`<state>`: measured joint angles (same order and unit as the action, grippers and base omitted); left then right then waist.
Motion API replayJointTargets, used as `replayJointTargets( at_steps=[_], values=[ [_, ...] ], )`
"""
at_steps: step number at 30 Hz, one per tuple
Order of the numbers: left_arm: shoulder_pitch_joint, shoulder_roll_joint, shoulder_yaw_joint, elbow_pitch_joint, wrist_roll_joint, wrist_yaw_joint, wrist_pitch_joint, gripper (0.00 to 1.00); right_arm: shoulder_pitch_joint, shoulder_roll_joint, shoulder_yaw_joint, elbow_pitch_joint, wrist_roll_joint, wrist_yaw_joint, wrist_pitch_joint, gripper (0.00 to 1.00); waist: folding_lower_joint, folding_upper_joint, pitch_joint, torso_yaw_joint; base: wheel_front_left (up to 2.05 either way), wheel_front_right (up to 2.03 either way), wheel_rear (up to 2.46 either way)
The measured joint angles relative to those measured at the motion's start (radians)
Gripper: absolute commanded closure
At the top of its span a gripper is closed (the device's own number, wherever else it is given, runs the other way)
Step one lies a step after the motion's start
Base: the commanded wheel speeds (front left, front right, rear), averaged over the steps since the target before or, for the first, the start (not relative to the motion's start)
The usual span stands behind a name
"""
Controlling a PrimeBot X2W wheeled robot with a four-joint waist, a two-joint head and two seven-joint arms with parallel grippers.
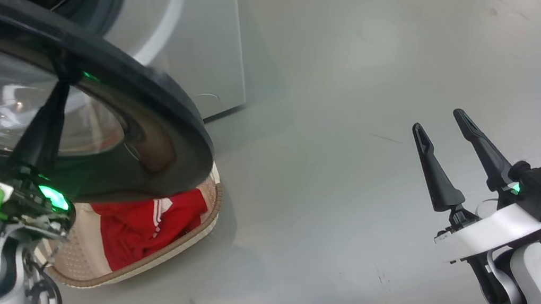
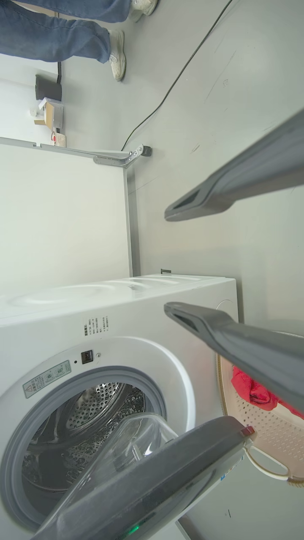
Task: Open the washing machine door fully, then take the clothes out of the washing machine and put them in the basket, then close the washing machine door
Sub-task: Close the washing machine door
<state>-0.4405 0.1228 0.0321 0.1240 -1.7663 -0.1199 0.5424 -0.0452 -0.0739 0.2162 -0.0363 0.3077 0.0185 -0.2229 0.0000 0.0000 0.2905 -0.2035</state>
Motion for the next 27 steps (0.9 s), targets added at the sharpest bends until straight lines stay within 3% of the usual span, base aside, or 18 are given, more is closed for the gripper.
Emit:
replayJointTargets(
  at_steps=[18, 27],
  values=[
    [-0.253, 0.038, -0.021, 0.099, 0.073, 0.022, -0.035, 1.00, -0.064, 0.013, 0.004, 0.032, 0.026, 0.014, -0.020, 0.00, 0.0000, 0.0000, 0.113, -0.127, 0.00, 0.00, 0.00],
    [-0.283, 0.010, -0.034, 0.174, 0.094, 0.016, -0.052, 1.00, -0.076, 0.014, -0.016, 0.047, 0.027, 0.013, -0.021, 0.00, 0.0000, 0.0000, 0.127, -0.129, 0.00, 0.00, 0.00]
  ],
)
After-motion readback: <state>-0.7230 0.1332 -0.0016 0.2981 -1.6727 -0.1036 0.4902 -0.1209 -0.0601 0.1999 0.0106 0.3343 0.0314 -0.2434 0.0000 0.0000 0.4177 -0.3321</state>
